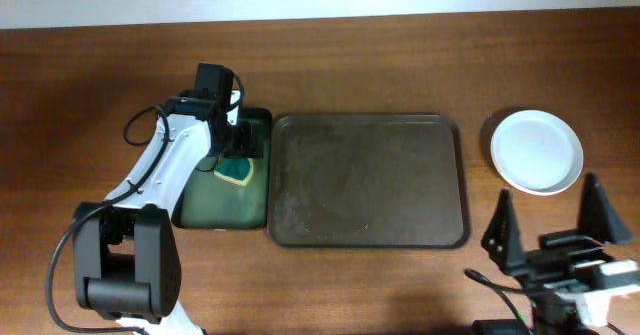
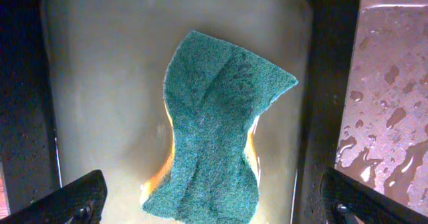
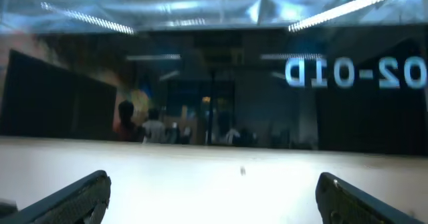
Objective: Clean dirty plates on tray and stack at the side
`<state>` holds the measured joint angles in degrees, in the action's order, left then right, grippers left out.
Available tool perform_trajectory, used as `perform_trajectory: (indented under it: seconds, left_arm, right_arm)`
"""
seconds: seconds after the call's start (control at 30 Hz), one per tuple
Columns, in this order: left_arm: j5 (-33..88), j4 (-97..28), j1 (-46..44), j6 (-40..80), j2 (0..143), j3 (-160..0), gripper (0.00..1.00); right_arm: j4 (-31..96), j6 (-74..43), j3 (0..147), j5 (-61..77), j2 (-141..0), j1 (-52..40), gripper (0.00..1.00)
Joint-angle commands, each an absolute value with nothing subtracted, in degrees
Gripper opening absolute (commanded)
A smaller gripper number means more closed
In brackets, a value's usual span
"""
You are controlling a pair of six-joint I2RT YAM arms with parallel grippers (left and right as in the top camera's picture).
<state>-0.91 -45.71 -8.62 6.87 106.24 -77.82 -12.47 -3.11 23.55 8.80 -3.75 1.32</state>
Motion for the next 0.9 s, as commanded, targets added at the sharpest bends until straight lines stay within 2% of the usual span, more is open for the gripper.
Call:
perform_trajectory:
  seconds: [0.0, 0.33, 0.6, 0.87]
  left_arm:
    - [-1.3, -45.7, -8.8, 6.8, 105.3, -77.6, 1.0]
    - [-1.3, -45.6, -8.9, 6.8, 105.3, -77.6, 1.0]
    - [-1.3, -45.6, -9.1, 6.8, 105.3, -77.6, 1.0]
    - [-1.3, -45.7, -9.1, 6.8, 105.3, -77.6, 1.0]
  right_arm:
    - [-14.5, -3.2, 14.3, 7.9, -0.2, 2.0, 0.98]
    - [-15.9, -3.2, 0.8, 7.0, -0.2, 2.0, 0.98]
    - [4.4, -3.2, 0.3, 3.2, -0.2, 1.9, 0.98]
    - [4.1, 2.9, 0.3, 4.3, -0.2, 1.9, 0.98]
